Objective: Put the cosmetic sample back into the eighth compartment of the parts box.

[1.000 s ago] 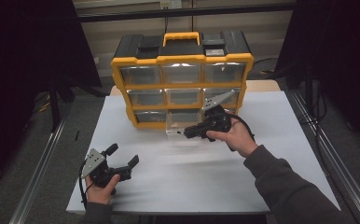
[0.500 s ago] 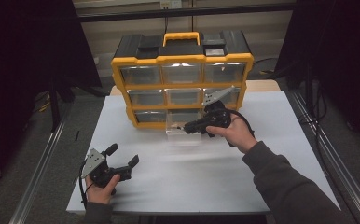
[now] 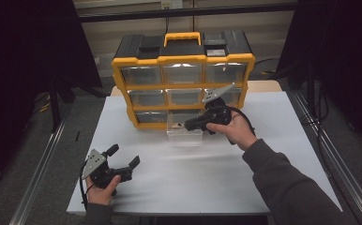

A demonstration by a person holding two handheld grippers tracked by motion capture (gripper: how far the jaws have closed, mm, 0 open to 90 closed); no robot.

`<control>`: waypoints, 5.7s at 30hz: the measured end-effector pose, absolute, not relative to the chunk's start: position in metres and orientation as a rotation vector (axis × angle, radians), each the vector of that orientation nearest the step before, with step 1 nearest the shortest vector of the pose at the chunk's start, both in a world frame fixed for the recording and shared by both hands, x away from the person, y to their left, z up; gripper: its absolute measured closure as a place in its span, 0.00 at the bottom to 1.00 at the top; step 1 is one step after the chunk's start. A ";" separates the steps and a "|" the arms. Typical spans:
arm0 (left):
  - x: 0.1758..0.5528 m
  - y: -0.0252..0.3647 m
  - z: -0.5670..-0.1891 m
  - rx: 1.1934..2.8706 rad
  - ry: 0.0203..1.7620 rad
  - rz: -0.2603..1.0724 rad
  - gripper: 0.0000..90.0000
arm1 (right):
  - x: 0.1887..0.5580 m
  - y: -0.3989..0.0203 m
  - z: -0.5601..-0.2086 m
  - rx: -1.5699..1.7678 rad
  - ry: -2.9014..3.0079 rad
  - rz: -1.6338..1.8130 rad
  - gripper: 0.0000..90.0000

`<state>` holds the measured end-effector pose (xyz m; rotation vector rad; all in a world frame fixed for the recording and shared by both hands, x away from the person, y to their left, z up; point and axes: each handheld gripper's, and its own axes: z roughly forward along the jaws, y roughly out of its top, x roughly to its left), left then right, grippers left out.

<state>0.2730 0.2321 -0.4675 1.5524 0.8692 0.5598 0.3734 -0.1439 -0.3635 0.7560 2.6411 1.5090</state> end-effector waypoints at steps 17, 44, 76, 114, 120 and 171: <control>0.273 0.233 -0.467 1.549 0.865 0.555 0.02 | 0.385 -0.146 -0.363 0.781 2.607 1.505 0.91; 0.273 0.233 -0.467 1.552 0.869 0.560 0.02 | 0.400 -0.148 -0.371 0.833 2.571 1.480 0.91; 0.273 0.233 -0.468 1.551 0.866 0.552 0.02 | 0.411 -0.146 -0.382 0.860 2.549 1.469 0.91; 0.271 0.235 -0.467 1.543 0.867 0.556 0.02 | 0.415 -0.137 -0.397 0.844 2.553 1.421 0.90; 0.270 0.236 -0.467 1.547 0.874 0.563 0.02 | 0.414 -0.134 -0.398 0.848 2.555 1.422 0.90; 0.270 0.235 -0.468 1.571 0.859 0.572 0.02 | 0.291 -0.258 -0.422 1.033 2.005 1.602 0.03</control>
